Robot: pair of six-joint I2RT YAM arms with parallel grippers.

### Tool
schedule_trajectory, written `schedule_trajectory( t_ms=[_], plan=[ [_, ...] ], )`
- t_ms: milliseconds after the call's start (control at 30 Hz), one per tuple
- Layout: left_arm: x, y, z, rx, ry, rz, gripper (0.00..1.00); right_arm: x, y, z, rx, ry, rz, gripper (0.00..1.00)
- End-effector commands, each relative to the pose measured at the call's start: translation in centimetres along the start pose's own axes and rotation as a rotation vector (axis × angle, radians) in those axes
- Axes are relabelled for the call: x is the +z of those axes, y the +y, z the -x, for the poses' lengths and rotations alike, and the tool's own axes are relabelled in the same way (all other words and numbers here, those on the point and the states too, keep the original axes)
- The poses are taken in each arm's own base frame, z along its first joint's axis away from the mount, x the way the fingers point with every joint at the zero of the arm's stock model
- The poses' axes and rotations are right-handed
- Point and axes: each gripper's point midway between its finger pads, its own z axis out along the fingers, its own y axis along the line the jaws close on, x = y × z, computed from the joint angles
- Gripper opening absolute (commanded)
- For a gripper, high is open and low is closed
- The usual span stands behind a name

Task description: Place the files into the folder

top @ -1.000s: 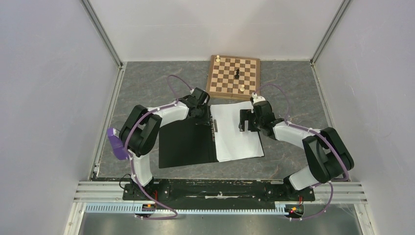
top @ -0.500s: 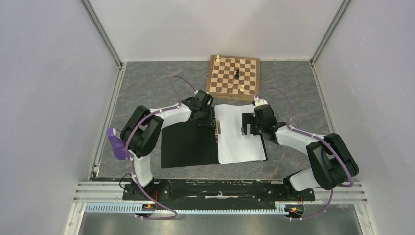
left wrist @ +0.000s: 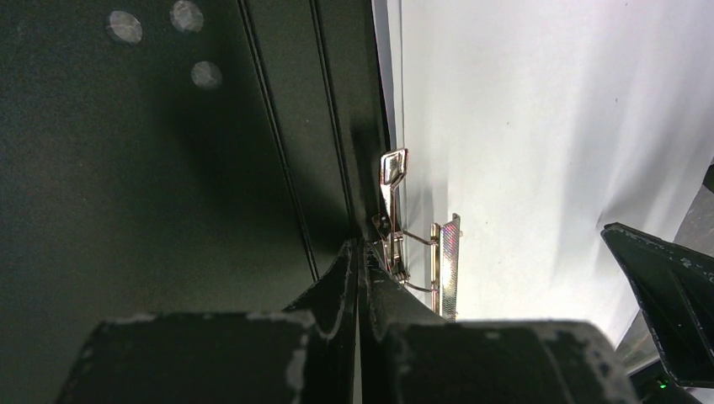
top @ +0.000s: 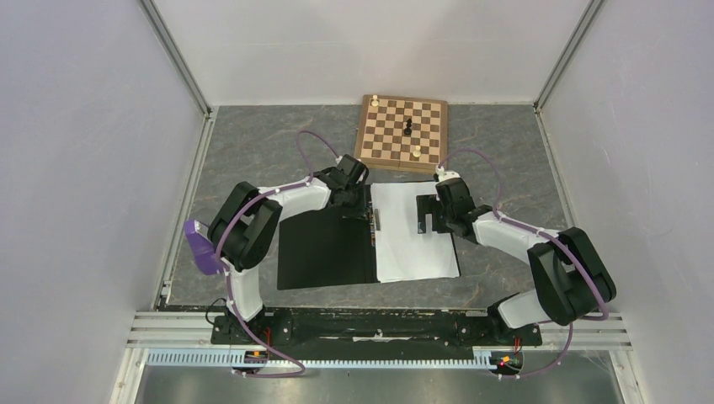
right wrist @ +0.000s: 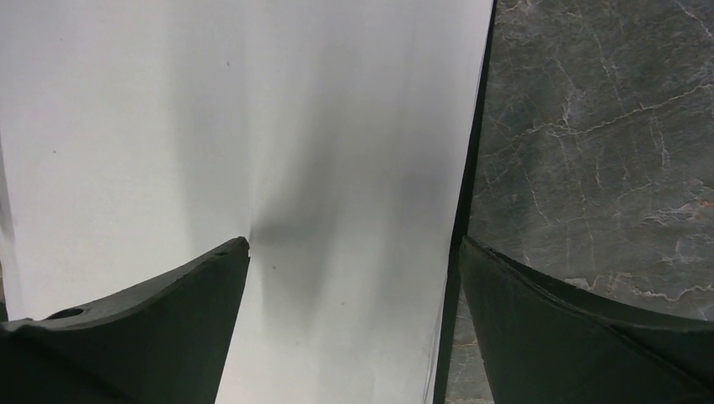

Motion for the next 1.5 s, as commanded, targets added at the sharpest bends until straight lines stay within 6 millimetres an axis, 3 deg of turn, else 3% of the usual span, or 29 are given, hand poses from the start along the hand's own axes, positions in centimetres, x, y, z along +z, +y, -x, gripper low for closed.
schedule_trajectory(
  t_ms=[0,333,433,600,767,967,1133,1467],
  plan=[
    [-0.3,0.4,0.1,0.068,0.009,0.037,0.02,-0.4,0.0,1.8,-0.009,-0.033,-0.013,0.98],
    [-2.7,-1.8,2.3,0.095,-0.033,-0.018,0.08,-2.3,-0.1,3.8,-0.004,-0.072,-0.024,0.98],
    [-3.8,-1.6,2.4,0.09,-0.049,-0.014,0.08,-2.9,0.8,4.4,-0.012,-0.09,0.0,0.96],
    [-6.1,1.8,1.0,-0.039,-0.086,0.026,0.07,-3.4,4.6,4.7,-0.052,-0.098,0.071,0.84],
    [-9.0,5.6,-1.8,-0.119,-0.157,0.072,0.08,-3.1,9.2,4.9,-0.113,-0.088,0.122,0.73],
    [-10.1,8.7,-5.3,-0.208,-0.176,0.115,0.02,-2.0,13.5,5.1,-0.176,-0.074,0.133,0.62],
    [-10.1,10.4,-6.8,-0.274,-0.183,0.146,0.02,-0.8,15.1,4.7,-0.206,-0.049,0.118,0.52],
    [-9.7,13.1,-7.3,-0.322,-0.197,0.263,0.02,0.3,16.1,3.6,-0.218,-0.02,0.125,0.39]
  ],
)
